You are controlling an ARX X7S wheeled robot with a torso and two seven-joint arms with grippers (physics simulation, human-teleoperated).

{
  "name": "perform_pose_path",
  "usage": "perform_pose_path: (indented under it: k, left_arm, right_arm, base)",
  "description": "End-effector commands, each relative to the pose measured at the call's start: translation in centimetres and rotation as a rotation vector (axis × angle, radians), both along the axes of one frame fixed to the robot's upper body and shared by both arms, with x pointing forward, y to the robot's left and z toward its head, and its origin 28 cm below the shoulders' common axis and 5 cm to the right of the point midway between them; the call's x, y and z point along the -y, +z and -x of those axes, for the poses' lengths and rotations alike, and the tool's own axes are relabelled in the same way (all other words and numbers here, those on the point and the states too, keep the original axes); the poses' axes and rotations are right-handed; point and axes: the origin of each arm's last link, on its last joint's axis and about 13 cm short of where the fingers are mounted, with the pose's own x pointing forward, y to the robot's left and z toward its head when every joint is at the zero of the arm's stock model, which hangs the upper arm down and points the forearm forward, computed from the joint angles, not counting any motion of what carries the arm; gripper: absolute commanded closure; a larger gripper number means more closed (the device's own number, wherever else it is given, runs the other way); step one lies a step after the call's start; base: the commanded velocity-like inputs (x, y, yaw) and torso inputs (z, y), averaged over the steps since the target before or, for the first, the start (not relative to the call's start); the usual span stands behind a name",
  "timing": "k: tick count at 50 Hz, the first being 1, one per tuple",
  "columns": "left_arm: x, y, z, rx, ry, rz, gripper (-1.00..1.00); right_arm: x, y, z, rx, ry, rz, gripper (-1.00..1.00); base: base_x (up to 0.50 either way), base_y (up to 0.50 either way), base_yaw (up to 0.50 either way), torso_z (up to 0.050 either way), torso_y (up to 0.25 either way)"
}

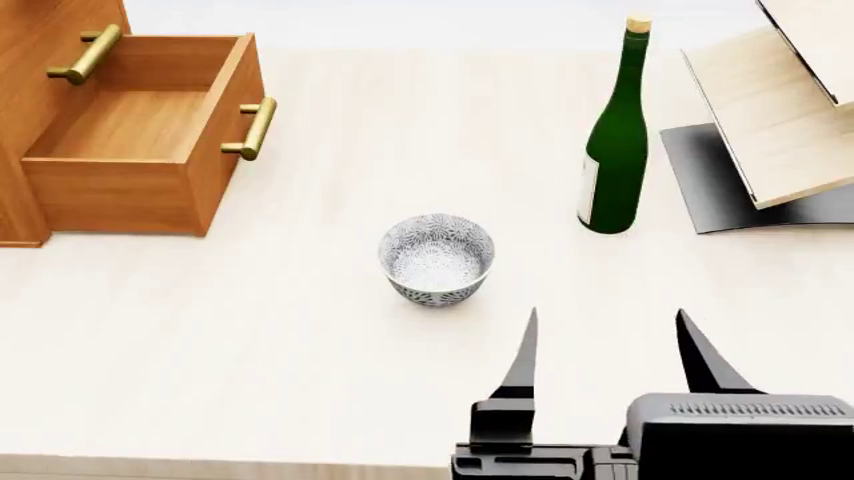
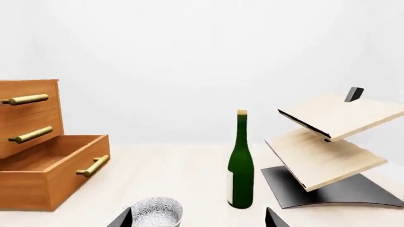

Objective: Put the bowl in the bottom drawer of the cabinet and close it.

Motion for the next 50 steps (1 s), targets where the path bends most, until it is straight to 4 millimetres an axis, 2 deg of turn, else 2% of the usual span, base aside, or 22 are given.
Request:
perform_pose_path:
  k: [1,12,25,50]
  left_arm:
    - [0.0,-0.5,0.5,-0.002,0.004,0.004,-1.00]
    - [0.0,-0.5,0.5,0.003,-0.006,0.004,-1.00]
    - [0.0,-0.6,0.4,0.003,-0.011,-0.004,-1.00]
    - [0.1,-0.7,0.4,0.006,-0.019,-0.007,-1.00]
  right_arm:
    - [0.2,3.7,1.0,0.075,0.014,0.000,-1.00]
    - [0.5,5.7,0.0,0.098,-0.008,-0.034,-1.00]
    - [0.4,6.0,-0.1,0.105,0.012,-0.052,-1.00]
    - [0.5,5.4,-0.2,0.094,0.013,-0.086,-1.00]
  base:
    - [0.00,0.00,0.00,0.000,0.000]
    - [0.00,0.00,0.00,0.000,0.000]
    - [0.00,0.06,0.00,0.000,0.000]
    - [0.00,0.49,0.00,0.000,0.000]
